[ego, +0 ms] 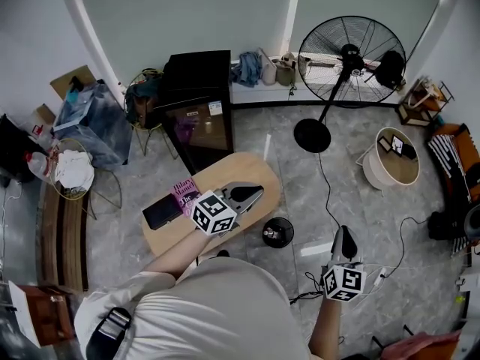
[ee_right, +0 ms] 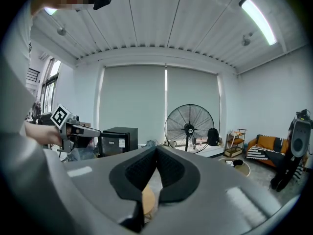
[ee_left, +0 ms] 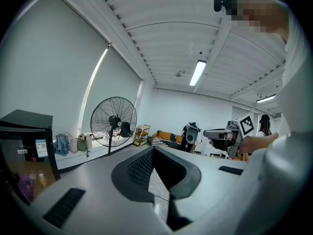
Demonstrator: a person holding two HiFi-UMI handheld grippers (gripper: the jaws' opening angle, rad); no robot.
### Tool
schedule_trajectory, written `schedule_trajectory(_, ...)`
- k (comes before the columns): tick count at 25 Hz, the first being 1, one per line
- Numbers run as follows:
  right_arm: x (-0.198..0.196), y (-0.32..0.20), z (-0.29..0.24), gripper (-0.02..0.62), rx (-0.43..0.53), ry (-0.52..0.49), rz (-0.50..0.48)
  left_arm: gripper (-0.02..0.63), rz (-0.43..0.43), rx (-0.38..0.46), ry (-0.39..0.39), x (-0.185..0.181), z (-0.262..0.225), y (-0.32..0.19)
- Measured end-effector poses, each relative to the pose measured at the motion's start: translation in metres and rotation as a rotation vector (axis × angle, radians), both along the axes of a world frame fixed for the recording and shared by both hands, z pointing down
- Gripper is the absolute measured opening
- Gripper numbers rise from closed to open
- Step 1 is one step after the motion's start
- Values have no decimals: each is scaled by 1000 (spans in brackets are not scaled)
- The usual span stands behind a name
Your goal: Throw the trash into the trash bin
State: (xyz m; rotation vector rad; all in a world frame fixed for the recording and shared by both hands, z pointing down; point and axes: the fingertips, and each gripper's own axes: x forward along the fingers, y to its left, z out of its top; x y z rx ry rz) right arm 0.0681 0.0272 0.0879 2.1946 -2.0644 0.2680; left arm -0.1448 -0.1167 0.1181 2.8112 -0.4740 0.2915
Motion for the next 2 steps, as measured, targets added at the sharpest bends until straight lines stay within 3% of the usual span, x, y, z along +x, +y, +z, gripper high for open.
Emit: schedule_trajectory(2, -1, 0, 0, 11, 0, 0, 0, 6, -1, -4, 3, -1, 0, -1)
